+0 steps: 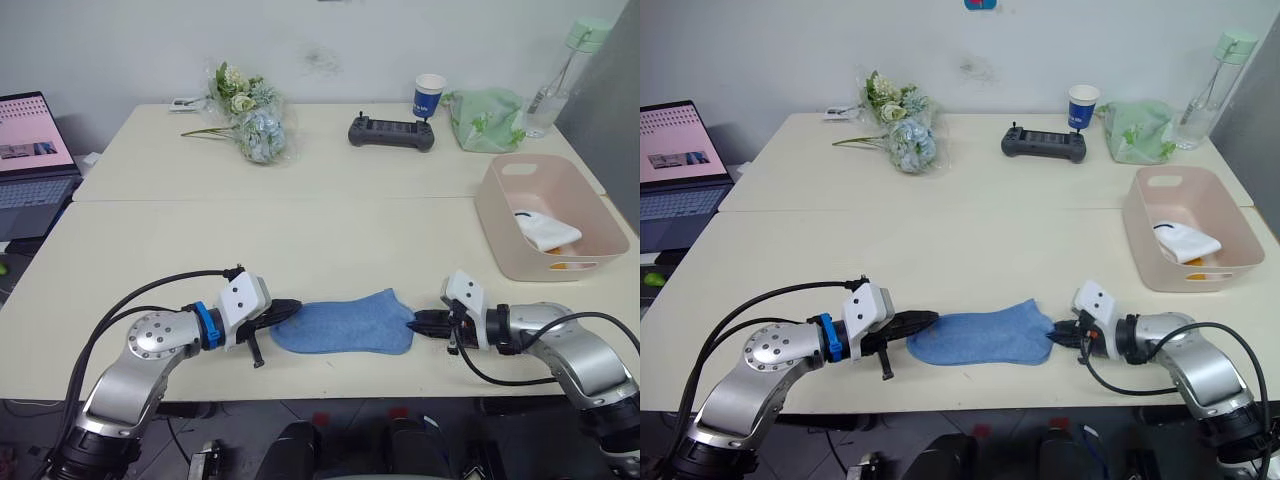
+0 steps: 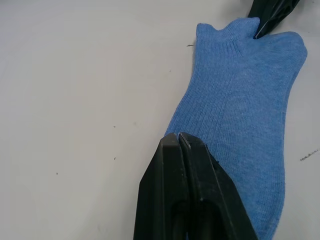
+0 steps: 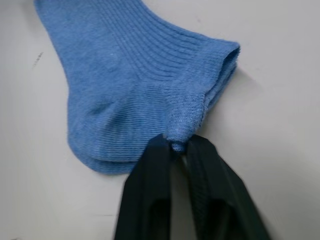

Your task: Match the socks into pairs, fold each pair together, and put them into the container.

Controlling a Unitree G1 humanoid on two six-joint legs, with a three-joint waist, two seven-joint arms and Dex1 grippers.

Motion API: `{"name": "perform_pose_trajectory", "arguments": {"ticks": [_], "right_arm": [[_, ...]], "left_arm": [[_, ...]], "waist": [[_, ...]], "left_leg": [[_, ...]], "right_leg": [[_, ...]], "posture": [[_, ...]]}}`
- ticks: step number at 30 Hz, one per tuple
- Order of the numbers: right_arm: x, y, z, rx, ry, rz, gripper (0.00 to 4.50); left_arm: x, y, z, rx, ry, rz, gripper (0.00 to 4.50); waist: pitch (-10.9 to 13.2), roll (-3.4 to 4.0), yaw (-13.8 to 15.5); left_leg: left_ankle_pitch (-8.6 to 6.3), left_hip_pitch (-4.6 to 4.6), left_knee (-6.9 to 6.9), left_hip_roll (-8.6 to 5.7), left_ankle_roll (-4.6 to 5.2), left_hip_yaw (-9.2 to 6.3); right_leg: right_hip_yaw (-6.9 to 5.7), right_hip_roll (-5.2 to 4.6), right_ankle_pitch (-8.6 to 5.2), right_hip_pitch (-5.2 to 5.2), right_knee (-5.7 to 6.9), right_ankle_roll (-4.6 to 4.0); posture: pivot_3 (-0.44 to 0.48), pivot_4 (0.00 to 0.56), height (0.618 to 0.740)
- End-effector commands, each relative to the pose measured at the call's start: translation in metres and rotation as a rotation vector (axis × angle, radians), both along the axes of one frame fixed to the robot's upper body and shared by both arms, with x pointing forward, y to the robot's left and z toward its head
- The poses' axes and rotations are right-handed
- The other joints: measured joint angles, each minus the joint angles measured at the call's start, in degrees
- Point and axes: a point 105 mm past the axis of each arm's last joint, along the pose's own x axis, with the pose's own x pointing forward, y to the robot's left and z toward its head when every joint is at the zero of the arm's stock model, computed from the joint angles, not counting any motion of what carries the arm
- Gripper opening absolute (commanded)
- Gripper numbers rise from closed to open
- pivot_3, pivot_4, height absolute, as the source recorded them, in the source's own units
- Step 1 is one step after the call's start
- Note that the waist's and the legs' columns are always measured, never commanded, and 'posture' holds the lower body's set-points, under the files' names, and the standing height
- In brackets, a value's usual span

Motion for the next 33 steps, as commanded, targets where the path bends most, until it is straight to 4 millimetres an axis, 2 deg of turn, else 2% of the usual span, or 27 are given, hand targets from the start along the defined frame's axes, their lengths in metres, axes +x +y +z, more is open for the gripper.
{"name": "perform_pose_trajectory", "arguments": {"ticks": [1,6,10,14,20,26,33], "right_arm": [[0.012,-0.010,0.010,0.013,-0.029,-0.048,0.01],[0.023,-0.025,0.025,-0.013,-0.040,-0.040,0.01],[0.027,-0.029,0.037,-0.024,-0.044,-0.008,0.01],[0.026,-0.026,0.043,-0.015,-0.027,0.022,0.01],[0.018,-0.020,0.050,0.017,0.002,0.044,0.01],[0.001,0.003,0.078,0.175,0.102,0.113,0.01],[-0.014,0.050,0.100,0.376,0.204,0.207,0.01]], "left_arm": [[0.000,-0.009,0.015,-0.016,-0.061,-0.039,0.00],[0.004,-0.030,0.021,-0.069,-0.048,-0.095,0.00],[0.003,-0.057,0.017,-0.119,0.038,-0.184,0.00],[0.008,-0.076,0.000,-0.089,0.129,-0.237,0.00],[0.020,-0.083,-0.035,0.027,0.203,-0.214,0.00],[0.014,-0.080,-0.058,0.103,0.249,-0.231,0.00],[0.015,-0.081,-0.057,0.074,0.244,-0.215,0.00]], "waist": [[0.0,0.00,0.0],[0.0,0.00,0.0],[0.0,-0.01,0.0],[0.0,-0.02,0.0],[0.0,-0.02,-0.1],[0.0,-0.02,0.0],[0.0,-0.05,0.0]], "left_leg": [[0.00,0.00,0.00,0.00,0.00,0.00],[0.00,-0.01,0.02,-0.03,0.00,0.01],[0.00,-0.02,0.03,-0.02,0.00,0.03],[0.00,-0.02,0.03,-0.01,0.00,0.04],[0.01,-0.02,0.03,-0.01,-0.01,0.04],[0.01,-0.02,0.05,-0.02,-0.01,0.00],[0.00,0.12,0.04,0.00,0.00,-0.08]], "right_leg": [[0.00,0.00,0.00,0.00,0.00,0.00],[-0.01,0.00,0.00,0.01,0.00,0.00],[-0.01,0.00,0.00,0.01,-0.01,0.00],[-0.03,0.00,0.00,0.02,-0.01,0.00],[-0.03,0.01,0.00,0.01,0.01,0.00],[-0.04,-0.01,0.00,0.04,-0.01,0.00],[-0.12,-0.01,0.00,0.26,-0.07,0.00]], "posture": [[0.000,0.150,0.740],[0.000,0.150,0.740],[0.000,0.150,0.740],[0.000,0.150,0.740],[0.000,0.150,0.740],[0.000,0.150,0.740],[0.000,0.150,0.740]]}}
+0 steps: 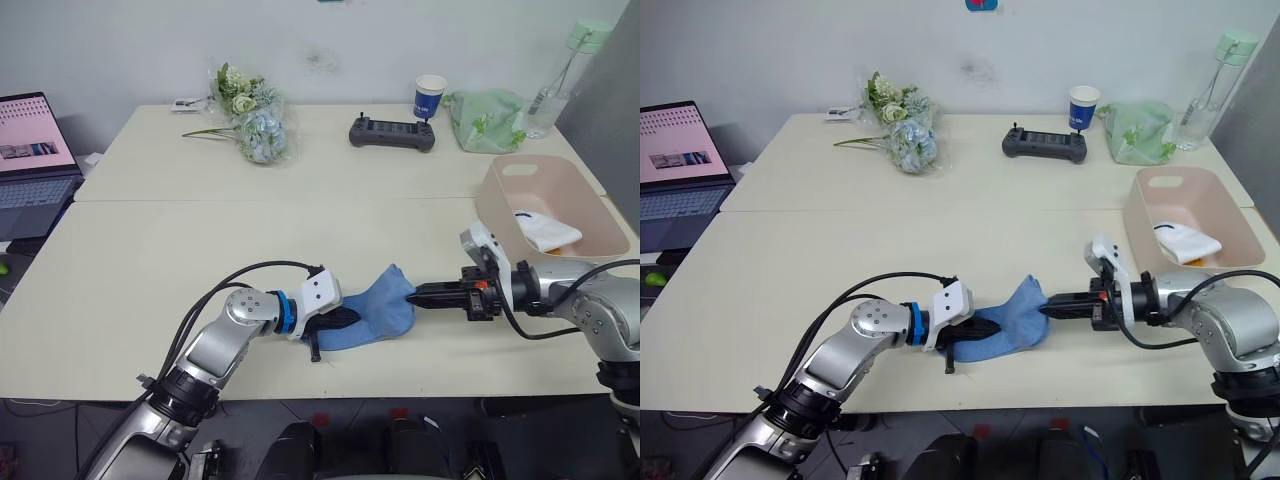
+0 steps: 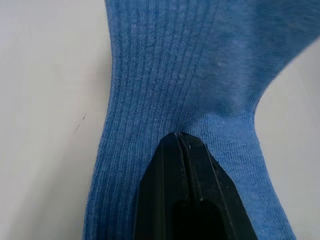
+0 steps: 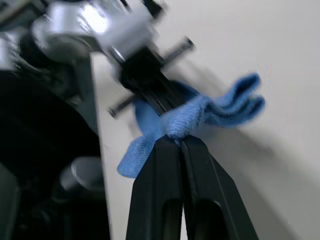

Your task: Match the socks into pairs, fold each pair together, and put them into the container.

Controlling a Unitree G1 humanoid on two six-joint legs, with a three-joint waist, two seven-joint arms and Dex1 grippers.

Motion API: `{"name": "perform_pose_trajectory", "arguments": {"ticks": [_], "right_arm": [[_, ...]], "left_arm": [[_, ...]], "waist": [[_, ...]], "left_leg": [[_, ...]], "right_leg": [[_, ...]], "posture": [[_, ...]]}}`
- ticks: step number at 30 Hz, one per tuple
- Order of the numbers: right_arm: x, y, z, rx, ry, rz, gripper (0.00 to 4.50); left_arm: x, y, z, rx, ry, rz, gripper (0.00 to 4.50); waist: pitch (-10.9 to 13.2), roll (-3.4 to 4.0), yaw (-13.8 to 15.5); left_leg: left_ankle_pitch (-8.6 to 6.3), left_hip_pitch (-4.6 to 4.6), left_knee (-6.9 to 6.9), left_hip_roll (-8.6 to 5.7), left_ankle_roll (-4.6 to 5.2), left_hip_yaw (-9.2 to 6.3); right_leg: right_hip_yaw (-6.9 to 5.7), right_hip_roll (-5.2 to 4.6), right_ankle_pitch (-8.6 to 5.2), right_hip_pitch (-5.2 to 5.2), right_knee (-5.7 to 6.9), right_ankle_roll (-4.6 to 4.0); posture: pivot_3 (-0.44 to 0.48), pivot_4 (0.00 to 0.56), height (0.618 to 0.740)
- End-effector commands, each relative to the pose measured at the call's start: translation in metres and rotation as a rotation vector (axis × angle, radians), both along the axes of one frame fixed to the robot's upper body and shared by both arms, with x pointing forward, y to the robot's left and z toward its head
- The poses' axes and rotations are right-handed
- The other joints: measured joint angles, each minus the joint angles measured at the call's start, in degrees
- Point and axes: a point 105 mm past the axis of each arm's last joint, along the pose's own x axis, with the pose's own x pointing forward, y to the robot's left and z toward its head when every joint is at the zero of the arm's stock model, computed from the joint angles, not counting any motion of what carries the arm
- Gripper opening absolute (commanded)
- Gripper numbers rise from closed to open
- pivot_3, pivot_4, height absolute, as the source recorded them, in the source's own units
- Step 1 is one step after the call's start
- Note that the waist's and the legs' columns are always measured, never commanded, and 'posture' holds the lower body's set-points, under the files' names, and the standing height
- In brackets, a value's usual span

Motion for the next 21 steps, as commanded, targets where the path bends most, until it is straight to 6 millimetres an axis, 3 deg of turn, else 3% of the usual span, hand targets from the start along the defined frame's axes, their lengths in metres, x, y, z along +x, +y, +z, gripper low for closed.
{"name": "perform_pose_trajectory", "arguments": {"ticks": [1,6,10,19,21], "right_arm": [[-0.007,0.023,0.015,0.084,0.007,0.044,0.01],[-0.005,0.045,0.004,0.085,0.014,0.066,0.01],[0.002,0.053,-0.012,0.023,-0.023,0.087,0.01],[0.006,0.072,-0.022,-0.010,-0.070,0.162,0.01],[0.004,0.076,-0.019,0.004,-0.071,0.182,0.52]], "left_arm": [[-0.005,0.004,-0.016,0.035,0.050,0.017,0.00],[-0.004,0.010,0.001,-0.020,0.029,0.044,0.00],[-0.011,0.036,0.029,-0.035,0.016,0.079,0.00],[-0.030,0.084,0.092,-0.060,0.022,0.178,0.00],[-0.029,0.096,0.092,-0.044,0.021,0.225,0.00]], "waist": [[0.0,0.00,0.0],[0.0,0.01,0.0],[0.0,0.01,-0.6],[0.0,0.01,-0.5],[0.0,0.02,-0.4]], "left_leg": [[0.00,-0.01,0.01,-0.02,0.00,0.00],[0.00,-0.01,0.00,-0.04,0.00,0.00],[0.00,-0.04,-0.04,0.01,0.00,0.01],[0.00,-0.19,-0.03,-0.01,0.00,-0.01],[0.00,-0.19,-0.03,-0.01,0.00,0.00]], "right_leg": [[0.01,-0.02,0.00,-0.01,0.00,0.00],[0.03,-0.03,0.00,-0.06,0.02,0.00],[0.11,0.03,0.00,-0.24,0.10,0.00],[0.10,0.02,0.00,-0.38,0.08,0.00],[0.11,0.02,0.00,-0.38,0.09,0.00]], "posture": [[0.000,0.150,0.740],[0.000,0.150,0.740],[0.000,0.150,0.740],[0.000,0.150,0.740],[0.000,0.150,0.740]]}}
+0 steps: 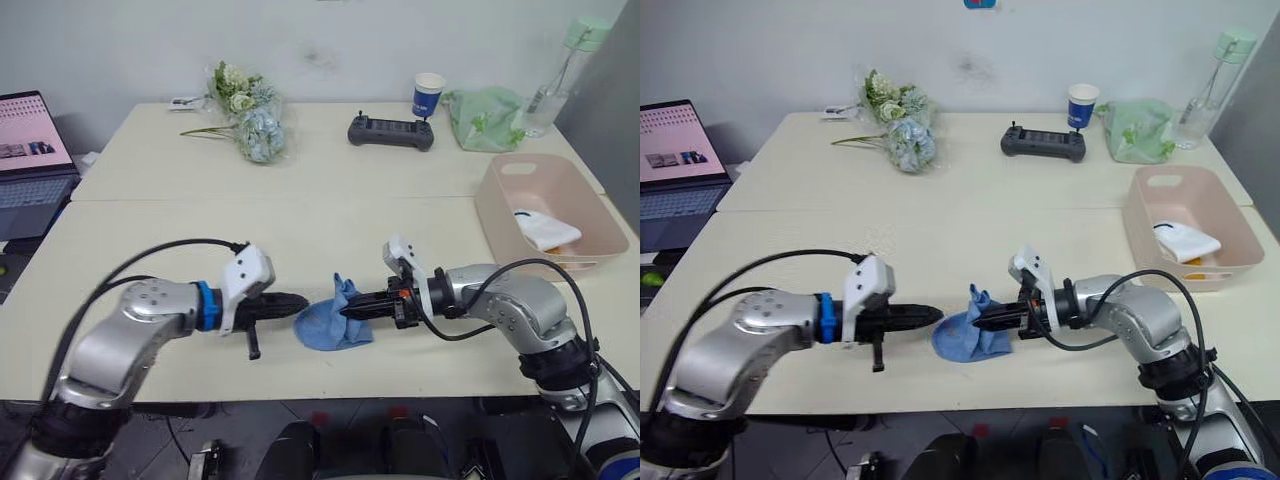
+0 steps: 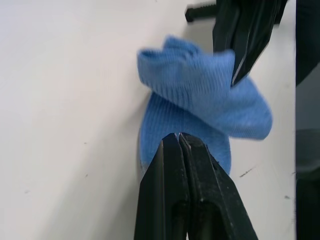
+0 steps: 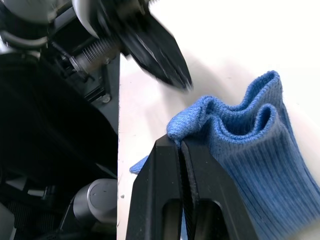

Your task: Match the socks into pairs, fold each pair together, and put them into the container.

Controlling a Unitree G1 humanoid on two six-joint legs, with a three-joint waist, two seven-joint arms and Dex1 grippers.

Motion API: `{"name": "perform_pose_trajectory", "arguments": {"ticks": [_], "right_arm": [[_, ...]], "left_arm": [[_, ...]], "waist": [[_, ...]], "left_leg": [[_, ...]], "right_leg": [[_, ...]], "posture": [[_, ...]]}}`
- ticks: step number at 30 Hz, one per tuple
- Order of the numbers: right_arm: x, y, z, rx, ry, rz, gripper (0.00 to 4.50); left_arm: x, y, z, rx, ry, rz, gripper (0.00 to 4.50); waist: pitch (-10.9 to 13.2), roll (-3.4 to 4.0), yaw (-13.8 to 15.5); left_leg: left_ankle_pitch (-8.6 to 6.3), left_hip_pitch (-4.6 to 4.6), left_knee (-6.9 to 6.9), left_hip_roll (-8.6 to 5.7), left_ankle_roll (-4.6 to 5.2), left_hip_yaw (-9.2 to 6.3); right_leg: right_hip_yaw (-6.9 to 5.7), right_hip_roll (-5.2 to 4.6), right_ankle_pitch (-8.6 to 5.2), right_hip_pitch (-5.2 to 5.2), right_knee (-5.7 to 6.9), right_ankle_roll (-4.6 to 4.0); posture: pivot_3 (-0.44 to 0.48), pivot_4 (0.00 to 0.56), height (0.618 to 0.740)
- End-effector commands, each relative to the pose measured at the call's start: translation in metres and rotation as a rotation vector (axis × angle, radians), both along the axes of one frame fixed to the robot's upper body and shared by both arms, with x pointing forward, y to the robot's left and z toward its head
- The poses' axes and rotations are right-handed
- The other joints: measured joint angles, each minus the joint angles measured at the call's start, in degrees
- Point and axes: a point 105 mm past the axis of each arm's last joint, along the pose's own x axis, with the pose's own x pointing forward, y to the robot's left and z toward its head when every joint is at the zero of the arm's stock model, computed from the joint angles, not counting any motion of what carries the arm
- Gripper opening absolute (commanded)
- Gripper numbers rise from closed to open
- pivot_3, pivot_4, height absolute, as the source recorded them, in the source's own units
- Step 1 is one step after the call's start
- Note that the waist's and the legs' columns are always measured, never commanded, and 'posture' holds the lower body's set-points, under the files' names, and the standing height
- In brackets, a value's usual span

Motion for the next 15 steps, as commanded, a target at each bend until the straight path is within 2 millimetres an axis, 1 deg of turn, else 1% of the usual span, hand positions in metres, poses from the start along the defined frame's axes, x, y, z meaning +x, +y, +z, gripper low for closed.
{"name": "perform_pose_trajectory", "arguments": {"ticks": [1,2,4,5,6,7,9,12,15], "right_arm": [[-0.004,0.008,0.016,0.045,-0.034,0.058,0.75],[-0.005,0.008,0.021,0.062,-0.021,0.068,1.11],[-0.007,0.007,0.031,0.085,-0.004,0.077,1.84],[-0.008,0.005,0.034,0.090,0.002,0.080,2.14],[-0.008,0.003,0.037,0.091,0.007,0.082,2.55],[-0.008,0.000,0.038,0.088,0.001,0.078,2.88],[-0.007,-0.007,0.041,0.083,-0.007,0.067,2.88],[0.008,-0.019,0.039,0.051,-0.048,-0.040,2.88],[0.017,-0.033,0.030,-0.017,-0.071,-0.117,2.88]], "left_arm": [[-0.001,0.018,0.006,0.025,-0.022,0.061,0.00],[0.000,0.023,0.004,0.041,-0.028,0.082,0.00],[0.002,0.026,0.003,0.040,-0.039,0.102,0.00],[0.003,0.025,0.003,0.029,-0.048,0.106,0.00],[0.004,0.023,0.004,0.021,-0.054,0.108,0.00],[0.005,0.017,0.005,0.001,-0.067,0.098,0.00],[0.006,0.006,0.008,-0.036,-0.084,0.075,0.00],[0.001,-0.018,0.008,-0.088,-0.088,0.006,0.00],[0.000,-0.034,-0.008,-0.065,-0.069,-0.030,0.00]], "waist": [[0.0,0.01,0.1],[0.0,0.01,0.1],[0.0,0.03,0.2],[0.0,0.02,0.2],[0.0,0.02,0.2],[0.0,0.02,0.3],[0.0,0.00,0.6],[0.0,0.00,0.5],[0.0,0.00,0.4]], "left_leg": [[0.00,0.01,0.00,0.00,0.00,0.00],[0.00,0.01,-0.01,0.01,0.00,0.01],[0.00,0.01,-0.02,0.01,0.00,0.01],[0.00,0.00,-0.02,0.01,0.00,0.00],[0.00,-0.01,-0.02,0.01,0.00,-0.01],[0.00,-0.01,-0.01,0.01,0.00,-0.01],[0.00,-0.02,0.00,-0.02,0.00,0.00],[0.00,-0.04,0.01,-0.03,0.00,0.03],[0.00,-0.04,0.00,-0.01,0.00,0.05]], "right_leg": [[0.00,0.00,0.00,0.00,0.00,0.00],[0.00,0.00,0.00,-0.01,0.00,0.00],[0.02,0.00,0.00,-0.02,0.00,0.00],[0.00,0.00,0.00,-0.02,0.00,0.00],[0.00,0.00,0.00,-0.02,0.00,-0.01],[0.00,0.00,0.00,-0.02,-0.01,-0.01],[-0.01,-0.04,0.00,0.00,-0.04,-0.01],[0.00,-0.05,0.00,0.03,-0.05,0.00],[0.00,-0.05,0.00,0.02,-0.03,0.00]], "posture": [[0.000,0.150,0.740],[0.000,0.150,0.740],[0.000,0.150,0.740],[0.000,0.150,0.740],[0.000,0.150,0.740],[0.000,0.150,0.740],[0.000,0.150,0.740],[0.000,0.150,0.740],[0.000,0.150,0.740]]}}
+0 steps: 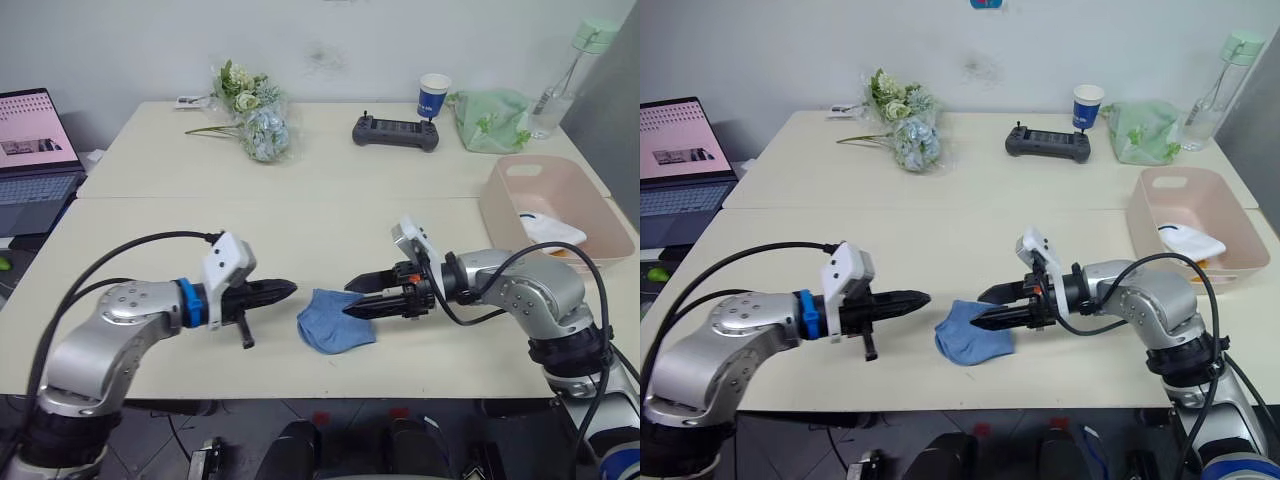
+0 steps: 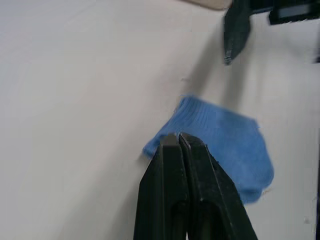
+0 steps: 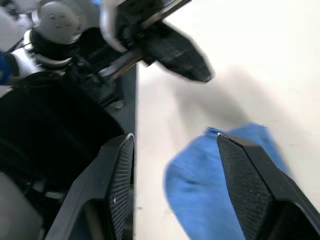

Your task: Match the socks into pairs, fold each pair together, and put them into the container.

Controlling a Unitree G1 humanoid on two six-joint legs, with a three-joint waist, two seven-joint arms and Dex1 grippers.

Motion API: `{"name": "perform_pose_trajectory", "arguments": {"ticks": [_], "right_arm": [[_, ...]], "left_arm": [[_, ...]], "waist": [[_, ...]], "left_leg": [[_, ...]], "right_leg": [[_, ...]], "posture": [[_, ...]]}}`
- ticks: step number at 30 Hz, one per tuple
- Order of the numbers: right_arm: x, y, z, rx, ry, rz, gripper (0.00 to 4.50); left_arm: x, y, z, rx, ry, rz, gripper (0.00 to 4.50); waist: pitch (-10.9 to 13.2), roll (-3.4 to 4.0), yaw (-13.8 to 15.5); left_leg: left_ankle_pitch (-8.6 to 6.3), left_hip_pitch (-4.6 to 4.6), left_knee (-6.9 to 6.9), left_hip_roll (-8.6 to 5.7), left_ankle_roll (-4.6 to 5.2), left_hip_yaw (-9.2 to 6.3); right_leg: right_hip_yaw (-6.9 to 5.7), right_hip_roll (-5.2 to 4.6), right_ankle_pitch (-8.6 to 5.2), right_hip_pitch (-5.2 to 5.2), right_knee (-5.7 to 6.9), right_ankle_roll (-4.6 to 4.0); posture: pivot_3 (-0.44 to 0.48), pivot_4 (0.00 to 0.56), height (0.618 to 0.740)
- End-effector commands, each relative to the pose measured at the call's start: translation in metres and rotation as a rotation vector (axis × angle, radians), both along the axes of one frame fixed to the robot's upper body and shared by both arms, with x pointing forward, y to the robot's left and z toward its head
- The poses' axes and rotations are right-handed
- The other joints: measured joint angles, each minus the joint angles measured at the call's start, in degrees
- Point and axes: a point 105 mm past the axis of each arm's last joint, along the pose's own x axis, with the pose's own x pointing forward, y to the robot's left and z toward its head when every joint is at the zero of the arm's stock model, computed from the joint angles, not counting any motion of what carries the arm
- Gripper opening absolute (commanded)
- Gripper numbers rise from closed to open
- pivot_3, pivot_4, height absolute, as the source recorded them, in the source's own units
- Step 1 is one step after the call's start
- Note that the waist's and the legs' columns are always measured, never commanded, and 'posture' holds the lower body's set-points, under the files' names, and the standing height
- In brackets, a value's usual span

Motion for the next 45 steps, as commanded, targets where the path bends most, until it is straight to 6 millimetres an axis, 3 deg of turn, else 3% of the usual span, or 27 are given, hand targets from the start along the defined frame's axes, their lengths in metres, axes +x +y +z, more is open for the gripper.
{"name": "perform_pose_trajectory", "arguments": {"ticks": [1,8,11,17,27,34,37,43,45], "right_arm": [[0.010,-0.015,-0.003,-0.057,-0.061,-0.086,2.88],[0.010,-0.020,-0.028,-0.168,-0.014,-0.155,2.88],[0.004,-0.015,-0.037,-0.181,0.061,-0.162,2.88],[0.006,-0.012,-0.064,-0.228,0.224,-0.232,2.88],[0.005,0.033,-0.059,-0.102,0.410,-0.182,2.88],[0.007,0.045,-0.058,-0.077,0.435,-0.170,2.88],[0.010,0.044,-0.059,-0.073,0.432,-0.187,2.23],[0.014,0.041,-0.058,-0.069,0.418,-0.211,0.16],[0.015,0.040,-0.058,-0.067,0.405,-0.216,0.04]], "left_arm": [[-0.003,-0.016,-0.011,0.042,-0.020,-0.045,0.00],[0.001,-0.005,-0.074,0.244,0.015,-0.039,0.00],[0.001,0.001,-0.086,0.251,0.036,-0.019,0.00],[-0.005,0.007,-0.090,0.251,0.053,-0.015,0.00],[-0.005,0.010,-0.086,0.234,0.045,0.011,0.00],[-0.003,0.009,-0.080,0.214,0.036,0.019,0.00],[-0.003,0.010,-0.078,0.209,0.034,0.017,0.00],[-0.003,0.013,-0.071,0.197,0.020,0.015,0.00],[-0.002,0.012,-0.063,0.163,0.007,0.016,0.00]], "waist": [[0.0,0.00,0.0],[0.0,0.01,-0.3],[0.0,0.02,-0.1],[0.0,0.03,-0.2],[-0.1,0.08,-0.7],[-0.1,0.09,-0.7],[-0.1,0.10,-0.8],[-0.1,0.10,-0.8],[-0.1,0.10,-0.8]], "left_leg": [[0.00,0.00,-0.01,0.00,0.00,0.01],[0.00,0.02,-0.04,0.05,0.00,0.06],[0.00,0.01,-0.03,0.01,0.00,0.03],[0.00,0.07,-0.04,0.02,0.00,0.02],[-0.01,0.19,-0.10,0.05,0.01,0.01],[-0.01,0.18,-0.10,0.04,0.01,0.00],[-0.01,0.17,-0.10,0.04,0.01,0.00],[-0.01,0.16,-0.10,0.04,0.01,0.00],[-0.01,0.16,-0.10,0.04,0.01,0.00]], "right_leg": [[0.00,0.00,0.00,-0.01,0.00,0.00],[0.05,0.04,0.00,-0.07,0.05,0.00],[0.04,0.02,0.00,-0.04,0.01,0.00],[0.07,0.00,0.00,-0.01,0.03,0.00],[0.10,0.08,0.00,0.03,0.06,-0.01],[0.10,0.08,0.00,-0.02,0.07,-0.01],[0.11,0.08,0.00,-0.03,0.08,-0.01],[0.11,0.08,0.00,-0.05,0.09,-0.01],[0.11,0.08,0.00,-0.06,0.09,0.00]], "posture": [[0.000,0.150,0.740],[0.000,0.150,0.740],[0.000,0.150,0.740],[0.000,0.150,0.740],[0.000,0.150,0.740],[0.000,0.150,0.740],[0.000,0.150,0.740],[0.000,0.150,0.740],[0.000,0.150,0.740]]}}
